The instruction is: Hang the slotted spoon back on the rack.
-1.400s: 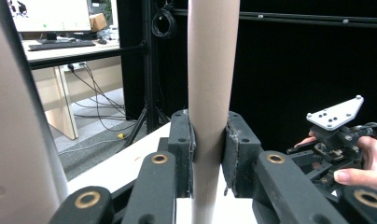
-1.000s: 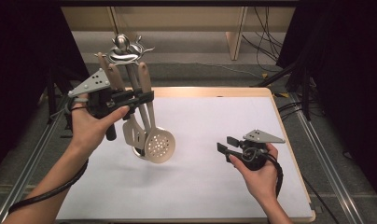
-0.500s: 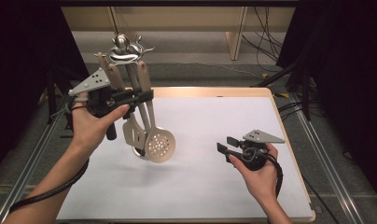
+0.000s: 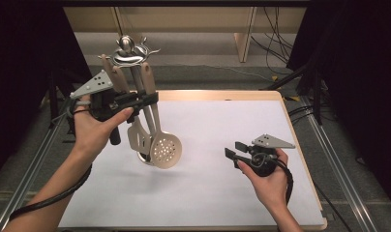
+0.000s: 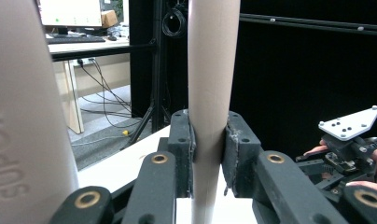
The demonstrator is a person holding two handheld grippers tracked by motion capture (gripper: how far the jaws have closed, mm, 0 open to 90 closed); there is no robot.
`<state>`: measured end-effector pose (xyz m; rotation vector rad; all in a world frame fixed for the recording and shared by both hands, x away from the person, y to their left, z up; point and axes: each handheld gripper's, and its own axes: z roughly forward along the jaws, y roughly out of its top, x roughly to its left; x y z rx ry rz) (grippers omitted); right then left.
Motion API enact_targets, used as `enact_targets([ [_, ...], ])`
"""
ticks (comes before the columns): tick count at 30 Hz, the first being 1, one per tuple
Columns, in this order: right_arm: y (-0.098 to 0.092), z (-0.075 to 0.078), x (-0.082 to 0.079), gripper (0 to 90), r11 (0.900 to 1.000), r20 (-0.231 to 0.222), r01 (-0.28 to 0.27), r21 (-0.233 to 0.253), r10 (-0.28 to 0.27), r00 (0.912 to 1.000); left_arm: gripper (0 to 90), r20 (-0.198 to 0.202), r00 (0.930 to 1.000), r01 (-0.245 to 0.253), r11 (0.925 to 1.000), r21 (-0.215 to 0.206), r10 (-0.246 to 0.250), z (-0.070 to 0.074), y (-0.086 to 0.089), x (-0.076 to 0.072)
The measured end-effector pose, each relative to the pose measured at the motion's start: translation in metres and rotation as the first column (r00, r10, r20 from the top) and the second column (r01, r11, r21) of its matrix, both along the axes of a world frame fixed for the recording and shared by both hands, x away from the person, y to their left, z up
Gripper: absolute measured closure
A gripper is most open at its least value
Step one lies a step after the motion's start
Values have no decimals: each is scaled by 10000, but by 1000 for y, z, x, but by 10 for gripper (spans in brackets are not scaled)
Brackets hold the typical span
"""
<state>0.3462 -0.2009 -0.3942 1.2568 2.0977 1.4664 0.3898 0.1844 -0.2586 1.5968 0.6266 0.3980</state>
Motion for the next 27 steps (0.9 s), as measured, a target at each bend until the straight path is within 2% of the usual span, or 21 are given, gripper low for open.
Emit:
enact_targets([
  [11, 0, -1, 0, 512, 10000, 76, -30, -68, 30, 10000, 746, -52, 10000, -14, 10000, 8, 14, -1, 2, 2],
  [12, -1, -2, 1, 511, 9999, 265, -23, -144, 27, 9996, 747, -84, 10000, -35, 10000, 7, 35, -2, 3, 2],
  [18, 0, -1, 0, 512, 10000, 62, -15, -58, 16, 10000, 747, -77, 9999, -71, 10000, 2, 71, -2, 4, 3],
  [19, -1, -1, 2, 511, 9997, 264, -84, -214, 89, 9996, 747, -78, 9999, -86, 10000, 20, 86, -2, 4, 3],
  [24, -1, -2, 3, 511, 9996, 355, -77, -262, 87, 9993, 746, -115, 9999, -91, 10000, -9, 91, -2, 4, 4],
  [25, 0, -1, 2, 511, 9998, 210, -39, -179, 43, 9998, 747, -133, 9999, -99, 10000, -1, 99, -2, 5, 4],
  [27, 0, -1, 2, 512, 9999, 193, -30, -155, 33, 9998, 747, -142, 9998, -112, 9999, 11, 113, -2, 5, 4],
])
